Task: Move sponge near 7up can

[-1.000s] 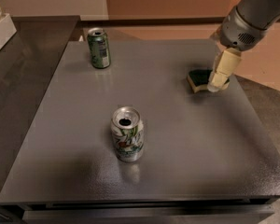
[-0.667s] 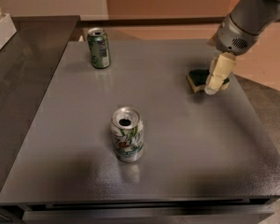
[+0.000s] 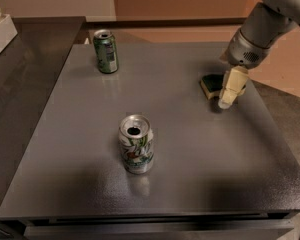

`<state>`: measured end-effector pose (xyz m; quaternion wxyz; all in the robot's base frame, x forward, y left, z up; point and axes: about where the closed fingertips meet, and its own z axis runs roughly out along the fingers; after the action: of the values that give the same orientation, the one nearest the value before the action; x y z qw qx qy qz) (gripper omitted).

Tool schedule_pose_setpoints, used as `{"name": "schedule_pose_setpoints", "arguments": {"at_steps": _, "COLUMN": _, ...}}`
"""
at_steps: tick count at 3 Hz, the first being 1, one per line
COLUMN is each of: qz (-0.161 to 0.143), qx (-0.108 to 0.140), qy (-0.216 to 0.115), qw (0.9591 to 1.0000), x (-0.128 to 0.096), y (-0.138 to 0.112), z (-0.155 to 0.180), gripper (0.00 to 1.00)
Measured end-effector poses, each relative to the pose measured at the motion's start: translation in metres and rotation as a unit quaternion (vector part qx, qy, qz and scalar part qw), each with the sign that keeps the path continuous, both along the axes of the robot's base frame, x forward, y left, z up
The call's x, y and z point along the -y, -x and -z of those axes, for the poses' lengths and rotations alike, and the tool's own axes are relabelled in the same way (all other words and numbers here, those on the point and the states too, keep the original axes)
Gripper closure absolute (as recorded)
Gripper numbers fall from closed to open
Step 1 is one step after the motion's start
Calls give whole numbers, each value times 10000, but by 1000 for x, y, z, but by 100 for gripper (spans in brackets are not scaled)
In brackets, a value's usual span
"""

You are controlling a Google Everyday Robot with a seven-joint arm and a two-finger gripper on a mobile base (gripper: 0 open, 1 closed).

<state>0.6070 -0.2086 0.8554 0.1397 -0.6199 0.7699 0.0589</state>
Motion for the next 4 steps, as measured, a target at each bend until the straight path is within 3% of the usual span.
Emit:
{"name": "schedule_pose_setpoints", "arguments": {"at_steps": 1, "qz": 16, "qx": -111, "qy": 45, "qw": 9999, "x": 3, "y": -1, "z": 11, "gripper": 0}}
{"name": "schedule_pose_setpoints", "arguments": {"at_steps": 2, "qz": -6, "qx": -215, "qy": 154, "qw": 9997, "x": 4, "y": -2, "z": 17, "gripper": 15}}
{"name": "schedule_pose_setpoints", "arguments": {"at_steps": 4, "qz": 8, "qx": -257, "qy": 89, "qw": 9996, "x": 7, "y": 0, "z": 14, "gripper": 61}}
